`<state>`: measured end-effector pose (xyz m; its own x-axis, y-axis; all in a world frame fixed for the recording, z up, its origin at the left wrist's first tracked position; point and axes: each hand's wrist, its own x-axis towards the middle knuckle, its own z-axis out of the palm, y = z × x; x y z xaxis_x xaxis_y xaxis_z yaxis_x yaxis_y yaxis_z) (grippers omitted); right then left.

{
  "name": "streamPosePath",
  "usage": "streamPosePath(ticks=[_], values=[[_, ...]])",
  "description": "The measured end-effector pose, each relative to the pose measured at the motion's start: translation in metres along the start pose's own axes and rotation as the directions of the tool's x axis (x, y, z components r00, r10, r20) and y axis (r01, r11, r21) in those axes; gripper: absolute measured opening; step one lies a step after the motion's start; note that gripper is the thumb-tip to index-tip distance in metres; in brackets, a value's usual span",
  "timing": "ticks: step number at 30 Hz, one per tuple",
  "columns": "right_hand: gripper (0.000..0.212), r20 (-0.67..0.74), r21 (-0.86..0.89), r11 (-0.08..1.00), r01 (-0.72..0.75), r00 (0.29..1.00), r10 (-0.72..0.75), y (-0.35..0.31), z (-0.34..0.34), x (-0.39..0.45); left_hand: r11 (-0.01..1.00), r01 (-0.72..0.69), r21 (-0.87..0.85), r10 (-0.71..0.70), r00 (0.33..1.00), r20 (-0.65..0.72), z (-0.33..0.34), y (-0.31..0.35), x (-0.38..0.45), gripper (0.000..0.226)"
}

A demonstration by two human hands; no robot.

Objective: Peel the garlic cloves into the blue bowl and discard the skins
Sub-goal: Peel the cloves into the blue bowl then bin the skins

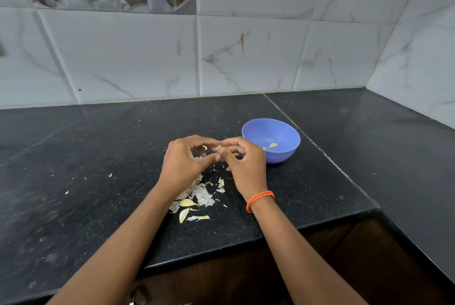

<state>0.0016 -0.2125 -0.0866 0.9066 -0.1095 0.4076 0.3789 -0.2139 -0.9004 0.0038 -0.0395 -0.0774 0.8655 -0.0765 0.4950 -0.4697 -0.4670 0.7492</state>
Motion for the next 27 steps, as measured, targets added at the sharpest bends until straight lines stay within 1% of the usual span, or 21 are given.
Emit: streamPosePath(ticks=[3, 6, 9, 13, 16, 22, 27], values=[[0.009, 0.023, -0.001, 1.0, -0.017, 1.0, 0.017, 0.0005, -0.0003, -0.0005, 1.0, -0.005, 0.013, 0.006, 1.0, -0.022, -0.0005, -0.0005, 0.0, 0.017], [0.017, 0.035, 0.013, 1.0, -0.023, 0.999, 0.023, 0.0, 0.0001, -0.0005, 1.0, 0.021, -0.012, -0.021, 0.999, -0.046, -0.0016, 0.0004, 0.0007, 0.014], [0.015, 0.069, 0.037, 0.999, -0.026, 0.997, 0.024, -0.0006, 0.0004, -0.0014, 0.998, 0.042, -0.054, -0.046, 0.997, -0.059, -0.0022, 0.0028, 0.0007, 0.009], [0.016, 0.099, 0.096, 0.994, -0.044, 0.994, 0.035, -0.0013, -0.0013, -0.0023, 0.992, 0.034, -0.124, -0.042, 0.998, -0.055, -0.0037, 0.0039, 0.0014, 0.008], [0.019, 0.119, 0.116, 0.991, -0.073, 0.991, 0.059, -0.0021, -0.0023, -0.0018, 0.99, 0.034, -0.14, -0.04, 0.998, -0.046, -0.0045, 0.0027, 0.0023, 0.008], [0.016, 0.091, 0.086, 0.994, -0.07, 0.994, 0.063, 0.0014, -0.0014, -0.0003, 0.984, 0.043, -0.174, -0.05, 0.998, -0.037, -0.0035, 0.0012, 0.0022, 0.005], [0.016, 0.08, 0.115, 0.988, -0.107, 0.992, 0.098, 0.001, -0.0019, 0.0004, 0.978, 0.072, -0.194, -0.081, 0.996, -0.043, -0.0012, -0.0028, 0.0032, 0.005]])
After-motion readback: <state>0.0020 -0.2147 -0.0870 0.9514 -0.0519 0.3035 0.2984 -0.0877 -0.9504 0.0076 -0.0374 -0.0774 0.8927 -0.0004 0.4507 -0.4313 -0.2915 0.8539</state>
